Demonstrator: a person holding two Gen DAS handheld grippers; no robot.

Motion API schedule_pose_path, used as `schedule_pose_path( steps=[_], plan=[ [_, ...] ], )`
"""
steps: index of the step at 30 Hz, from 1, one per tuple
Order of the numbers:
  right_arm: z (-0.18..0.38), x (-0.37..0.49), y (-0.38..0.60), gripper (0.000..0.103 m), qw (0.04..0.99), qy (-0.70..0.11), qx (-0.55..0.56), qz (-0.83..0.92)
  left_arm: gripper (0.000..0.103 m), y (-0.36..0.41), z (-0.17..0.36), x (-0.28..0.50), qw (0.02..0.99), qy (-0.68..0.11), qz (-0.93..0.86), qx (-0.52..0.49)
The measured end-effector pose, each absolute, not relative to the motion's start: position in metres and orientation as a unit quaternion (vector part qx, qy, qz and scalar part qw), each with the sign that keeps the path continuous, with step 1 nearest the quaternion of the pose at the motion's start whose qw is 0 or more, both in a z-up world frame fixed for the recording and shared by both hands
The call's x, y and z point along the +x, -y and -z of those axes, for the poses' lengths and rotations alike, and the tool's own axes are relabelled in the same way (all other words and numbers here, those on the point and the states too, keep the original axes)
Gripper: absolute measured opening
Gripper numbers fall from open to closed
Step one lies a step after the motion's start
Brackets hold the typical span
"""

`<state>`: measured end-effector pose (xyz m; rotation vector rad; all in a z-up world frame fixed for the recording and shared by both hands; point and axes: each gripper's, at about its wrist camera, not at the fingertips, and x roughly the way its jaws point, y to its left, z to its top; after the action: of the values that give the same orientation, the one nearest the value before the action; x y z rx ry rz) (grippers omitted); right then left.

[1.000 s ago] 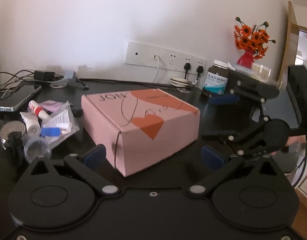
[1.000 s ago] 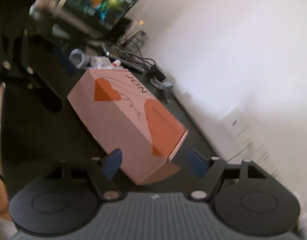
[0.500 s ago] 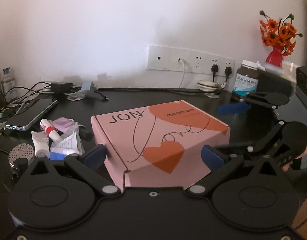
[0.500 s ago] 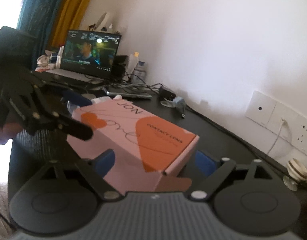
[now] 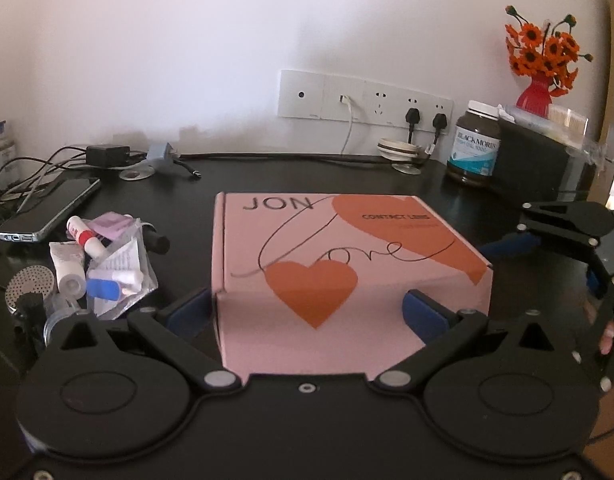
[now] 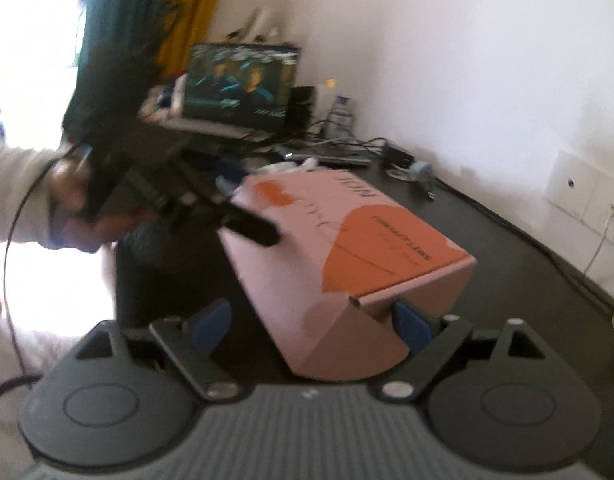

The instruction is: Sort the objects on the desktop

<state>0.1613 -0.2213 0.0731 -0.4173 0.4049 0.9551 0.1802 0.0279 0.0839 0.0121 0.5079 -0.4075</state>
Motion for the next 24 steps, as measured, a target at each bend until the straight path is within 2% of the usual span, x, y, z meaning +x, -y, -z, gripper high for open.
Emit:
schedule_pose_path(
  steps=[11, 13, 15, 16, 20, 24],
  plan=[
    [-0.068, 0.135, 0.2, 0.089, 0.822, -0.183, -0.317, -0.437, 0.103, -0.037, -0.089, 0.172, 0.949, -0.244, 0.199, -0.004],
    [-0.068, 0.135, 0.2, 0.084, 0.82, -0.182, -0.326, -0.434, 0.103, -0.04, -0.09, 0.175, 0.948, -0.246, 0.202, -0.014],
    [-0.068, 0.137, 0.2, 0.07, 0.822, -0.185, -0.33, -0.425, 0.103, -0.042, -0.089, 0.182, 0.943, -0.255, 0.21, -0.03],
    [-0.067, 0.139, 0.2, 0.066, 0.823, -0.188, -0.334, -0.419, 0.103, -0.042, -0.088, 0.185, 0.94, -0.261, 0.215, -0.038],
    [-0.067, 0.145, 0.203, 0.064, 0.827, -0.204, -0.314, -0.419, 0.103, -0.045, -0.085, 0.194, 0.937, -0.266, 0.219, -0.059],
    [-0.068, 0.168, 0.218, 0.065, 0.829, -0.272, -0.209, -0.442, 0.103, -0.05, -0.084, 0.198, 0.932, -0.272, 0.226, -0.081]
  ],
)
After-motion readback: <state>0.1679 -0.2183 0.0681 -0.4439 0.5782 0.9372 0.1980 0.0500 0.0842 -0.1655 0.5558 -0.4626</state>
